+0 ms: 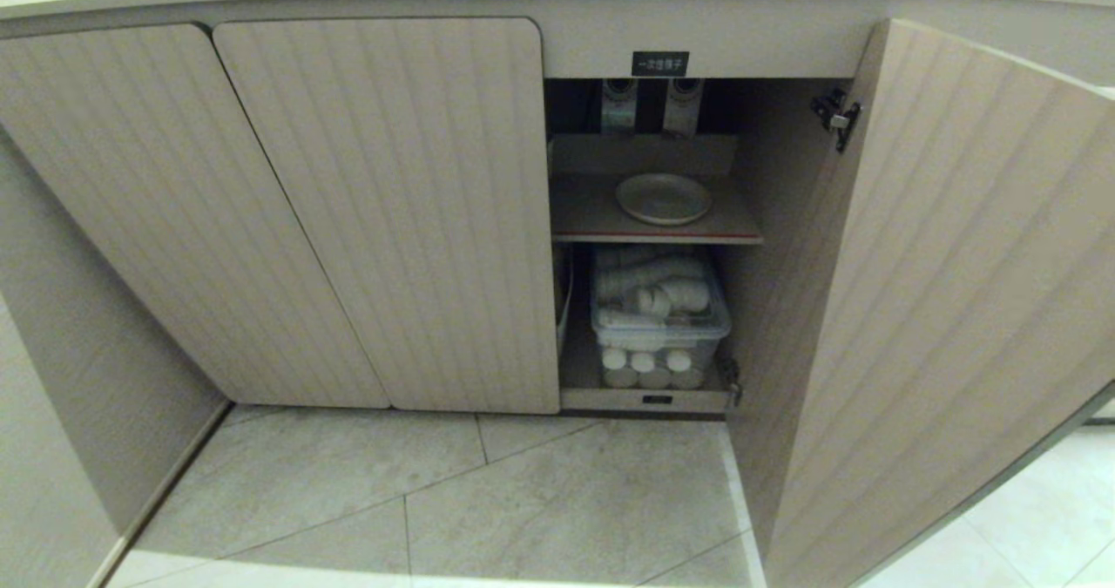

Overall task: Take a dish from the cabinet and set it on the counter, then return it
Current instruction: Close the cabinet door

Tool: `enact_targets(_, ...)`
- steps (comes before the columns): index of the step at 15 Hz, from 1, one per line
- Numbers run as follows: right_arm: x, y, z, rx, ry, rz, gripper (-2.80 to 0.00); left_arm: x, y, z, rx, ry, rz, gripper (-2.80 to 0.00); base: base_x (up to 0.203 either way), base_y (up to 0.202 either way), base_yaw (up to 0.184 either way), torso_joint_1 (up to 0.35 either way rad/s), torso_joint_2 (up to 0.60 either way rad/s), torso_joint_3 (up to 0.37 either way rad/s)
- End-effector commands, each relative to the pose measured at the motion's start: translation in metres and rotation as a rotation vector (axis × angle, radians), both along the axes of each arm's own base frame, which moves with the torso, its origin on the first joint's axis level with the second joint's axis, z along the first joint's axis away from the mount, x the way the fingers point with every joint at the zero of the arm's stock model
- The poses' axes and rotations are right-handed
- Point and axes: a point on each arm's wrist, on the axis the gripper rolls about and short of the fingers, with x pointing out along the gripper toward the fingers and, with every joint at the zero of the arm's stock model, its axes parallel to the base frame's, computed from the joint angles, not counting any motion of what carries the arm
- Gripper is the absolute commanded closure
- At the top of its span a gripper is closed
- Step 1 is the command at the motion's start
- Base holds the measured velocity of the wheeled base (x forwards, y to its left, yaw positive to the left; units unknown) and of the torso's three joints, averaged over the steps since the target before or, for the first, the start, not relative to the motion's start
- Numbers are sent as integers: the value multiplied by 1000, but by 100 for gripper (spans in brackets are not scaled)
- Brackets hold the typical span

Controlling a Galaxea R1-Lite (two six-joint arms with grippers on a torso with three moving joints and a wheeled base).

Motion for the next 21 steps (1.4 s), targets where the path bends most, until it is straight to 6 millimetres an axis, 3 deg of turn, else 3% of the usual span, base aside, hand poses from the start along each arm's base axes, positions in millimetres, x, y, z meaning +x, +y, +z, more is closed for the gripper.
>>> enact_targets(1,-1,1,1,24,-8,16,0,0,0,0,0,0,0,0,0,0,0,0,0,0)
enact_targets(21,-1,25,3,223,-15,247,0,0,0,0,-2,0,0,0,0,0,0,0,0,0)
